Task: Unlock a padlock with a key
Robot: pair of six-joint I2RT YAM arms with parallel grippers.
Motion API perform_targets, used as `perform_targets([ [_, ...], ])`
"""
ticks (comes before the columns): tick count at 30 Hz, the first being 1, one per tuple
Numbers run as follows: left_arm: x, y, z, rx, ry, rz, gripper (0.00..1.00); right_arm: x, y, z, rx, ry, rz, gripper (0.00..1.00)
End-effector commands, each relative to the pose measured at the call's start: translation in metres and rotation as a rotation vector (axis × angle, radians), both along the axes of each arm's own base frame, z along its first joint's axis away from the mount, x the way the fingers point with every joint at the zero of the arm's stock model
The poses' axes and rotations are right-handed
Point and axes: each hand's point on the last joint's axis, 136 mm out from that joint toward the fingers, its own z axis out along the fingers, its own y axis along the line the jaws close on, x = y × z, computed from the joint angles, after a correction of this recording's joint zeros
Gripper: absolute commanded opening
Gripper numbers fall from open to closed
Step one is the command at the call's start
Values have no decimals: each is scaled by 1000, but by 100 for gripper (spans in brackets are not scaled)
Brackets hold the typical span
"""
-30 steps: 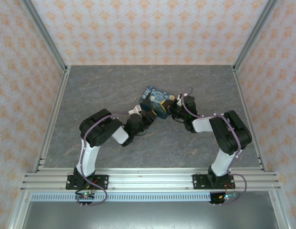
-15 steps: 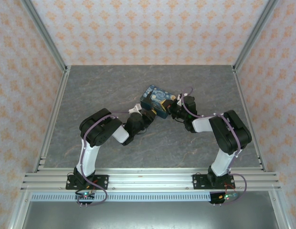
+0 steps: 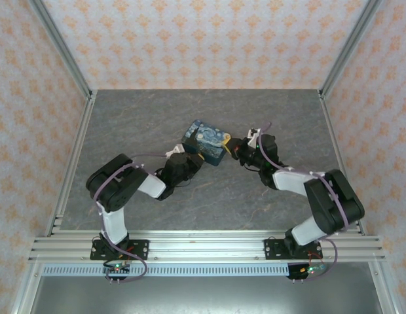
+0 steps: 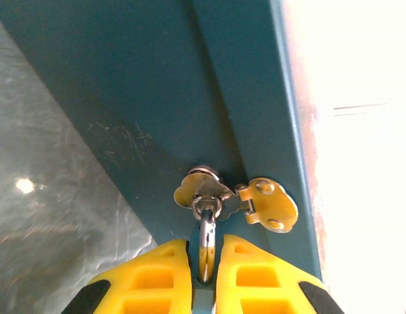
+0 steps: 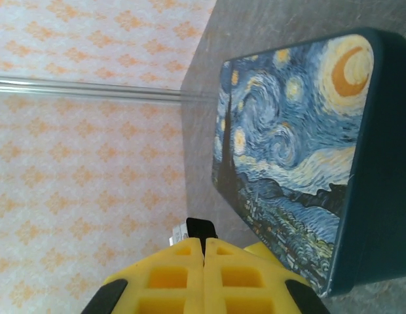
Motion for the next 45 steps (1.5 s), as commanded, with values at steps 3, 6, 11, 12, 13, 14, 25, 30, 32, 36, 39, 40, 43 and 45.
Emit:
perform_targets([
  [3,-25,13,-4,86,60,-48,0,-37,13,4,-18,-16,68,0],
  [6,-35,10,4,86,65,-101,0,-55,16,-3,-30,-15,84,0],
  [11,-45,2,19,66,58,-174,0,-80,20,-19,-31,2,90,0],
  [12,-46,0,23,58,54,-183,0,-85,20,-23,-35,6,89,0],
  [13,-47,-1,26,51,53,-189,0,-89,20,-28,-44,12,84,0],
  [14,-47,-1,28,47,54,-192,0,-92,20,-33,-52,19,82,0],
  [25,-46,-6,38,-65,37,-172,0,-98,20,-48,-7,84,-15,0],
  [30,-44,-3,42,-106,28,-135,0,-92,26,-46,36,104,-43,0],
  [32,-43,-1,45,-128,21,-116,0,-88,26,-47,61,118,-69,0],
  [36,-42,0,49,-168,18,-84,0,-82,27,-51,103,144,-100,0],
  [39,-41,1,52,-187,15,-63,0,-79,31,-52,120,155,-113,0],
  [40,-41,1,52,-189,14,-55,0,-79,32,-52,124,156,-116,0],
  [43,-41,2,53,-199,15,-34,0,-78,37,-51,132,158,-122,0],
  [45,-42,0,53,-205,17,-33,0,-78,39,-51,134,157,-122,0],
])
